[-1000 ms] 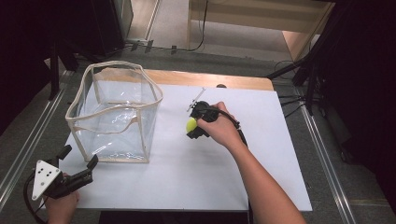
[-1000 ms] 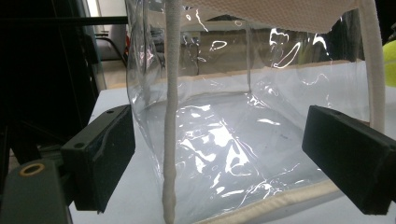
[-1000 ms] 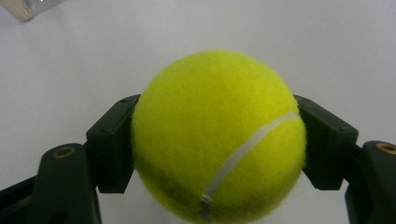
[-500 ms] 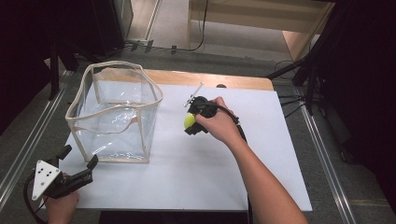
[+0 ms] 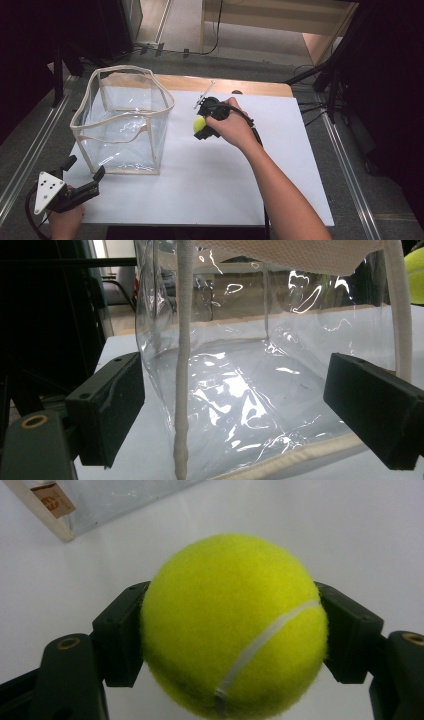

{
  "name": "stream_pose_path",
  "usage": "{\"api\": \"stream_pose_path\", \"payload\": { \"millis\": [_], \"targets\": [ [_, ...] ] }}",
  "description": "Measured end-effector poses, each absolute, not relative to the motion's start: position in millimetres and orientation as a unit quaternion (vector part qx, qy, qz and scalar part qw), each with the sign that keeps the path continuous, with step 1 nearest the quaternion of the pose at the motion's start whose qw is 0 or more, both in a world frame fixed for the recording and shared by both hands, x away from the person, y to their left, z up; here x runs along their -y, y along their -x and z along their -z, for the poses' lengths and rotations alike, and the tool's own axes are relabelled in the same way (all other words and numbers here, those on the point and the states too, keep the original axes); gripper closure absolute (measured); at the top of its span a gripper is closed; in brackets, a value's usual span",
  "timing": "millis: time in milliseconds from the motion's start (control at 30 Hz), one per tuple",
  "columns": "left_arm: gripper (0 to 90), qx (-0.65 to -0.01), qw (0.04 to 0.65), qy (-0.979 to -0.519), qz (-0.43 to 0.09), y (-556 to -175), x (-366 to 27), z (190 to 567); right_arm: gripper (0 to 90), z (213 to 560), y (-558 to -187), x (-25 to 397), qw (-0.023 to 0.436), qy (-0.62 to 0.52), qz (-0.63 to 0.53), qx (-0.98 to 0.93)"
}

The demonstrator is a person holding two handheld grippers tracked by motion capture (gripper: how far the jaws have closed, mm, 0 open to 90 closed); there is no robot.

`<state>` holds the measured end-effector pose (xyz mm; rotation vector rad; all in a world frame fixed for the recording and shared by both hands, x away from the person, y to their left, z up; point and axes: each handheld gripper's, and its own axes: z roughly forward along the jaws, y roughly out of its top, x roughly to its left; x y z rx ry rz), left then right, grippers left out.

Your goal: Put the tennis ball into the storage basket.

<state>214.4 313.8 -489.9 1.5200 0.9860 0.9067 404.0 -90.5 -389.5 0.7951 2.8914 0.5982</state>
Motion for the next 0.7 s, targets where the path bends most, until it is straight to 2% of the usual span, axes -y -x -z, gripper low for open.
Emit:
{"api": "stream_pose_path", "payload": {
  "millis": [700],
  "targets": [
    [9.8,-0.412,0.533,-0.635,-0.379,-214.9,-313.9,490.0,23.4,350.8,-410.4,80.2,0.049,-0.245,-0.206,-0.946]
  ]
}}
